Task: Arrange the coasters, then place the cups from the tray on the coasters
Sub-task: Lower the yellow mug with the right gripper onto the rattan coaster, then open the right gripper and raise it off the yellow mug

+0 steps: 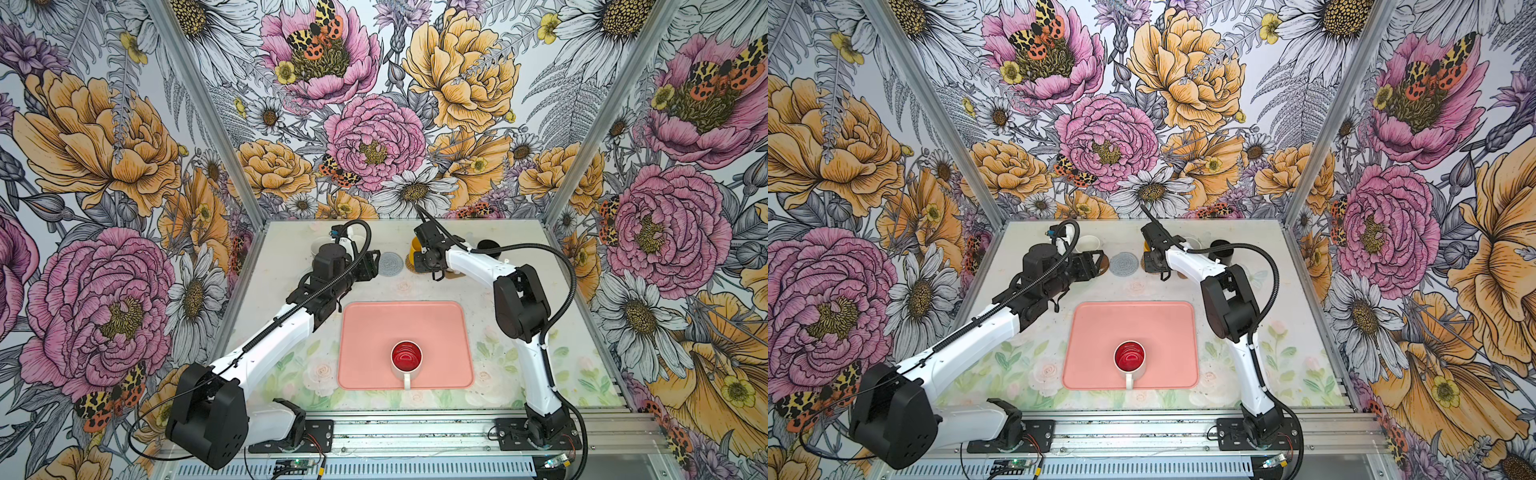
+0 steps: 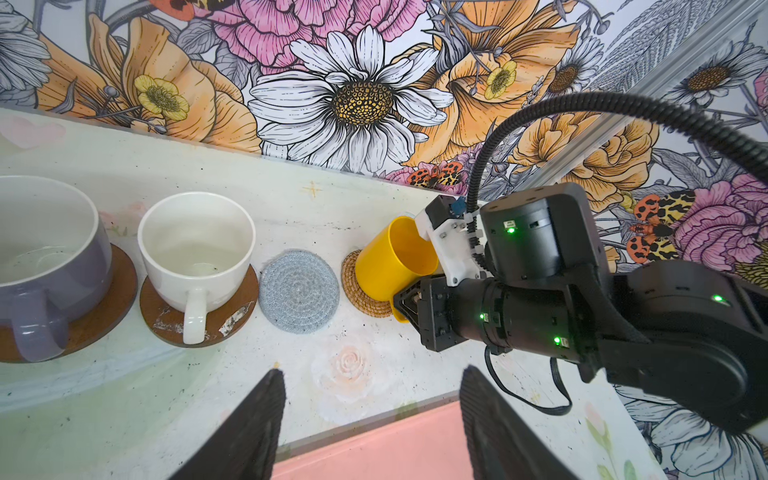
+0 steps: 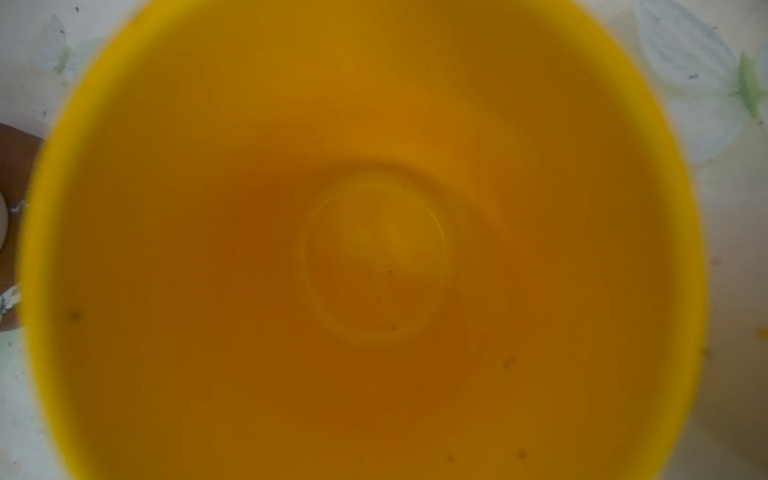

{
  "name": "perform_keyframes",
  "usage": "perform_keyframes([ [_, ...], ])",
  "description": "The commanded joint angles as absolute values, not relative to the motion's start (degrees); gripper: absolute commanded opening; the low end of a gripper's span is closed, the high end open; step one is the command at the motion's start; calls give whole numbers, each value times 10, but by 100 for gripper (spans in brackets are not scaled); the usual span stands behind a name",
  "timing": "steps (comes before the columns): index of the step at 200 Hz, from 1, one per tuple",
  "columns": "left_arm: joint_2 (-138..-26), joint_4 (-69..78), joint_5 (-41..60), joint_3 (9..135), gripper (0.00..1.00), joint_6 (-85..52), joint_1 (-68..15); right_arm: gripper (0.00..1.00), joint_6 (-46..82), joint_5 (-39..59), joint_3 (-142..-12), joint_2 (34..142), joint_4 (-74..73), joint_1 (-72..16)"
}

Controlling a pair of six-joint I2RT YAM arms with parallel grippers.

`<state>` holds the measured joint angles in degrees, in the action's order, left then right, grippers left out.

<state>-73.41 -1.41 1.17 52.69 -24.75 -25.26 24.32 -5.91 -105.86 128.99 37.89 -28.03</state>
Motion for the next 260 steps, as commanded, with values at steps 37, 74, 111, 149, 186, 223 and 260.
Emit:
perform_keyframes([
  [37, -736, -4, 19, 521, 68, -245, -245, 0, 247, -66, -1088, 1292, 355, -277],
  [74, -732, -5, 20, 519, 68, -245, -244, 0, 251, -61, -1087, 1295, 358, -276],
  [111, -732, -5, 19, 519, 68, -245, -243, 11, 252, -63, -1080, 1289, 359, -276],
  [149, -739, -4, 20, 519, 68, -246, -242, 24, 254, -62, -1075, 1283, 359, -276],
  [186, -744, -2, 25, 521, 68, -247, -240, 31, 254, -60, -1074, 1278, 360, -276],
  [223, -741, -4, 26, 522, 68, -247, -240, 38, 255, -62, -1064, 1265, 361, -276],
  [260, -733, -8, 25, 520, 68, -247, -240, 54, 259, -71, -1031, 1228, 360, -276],
])
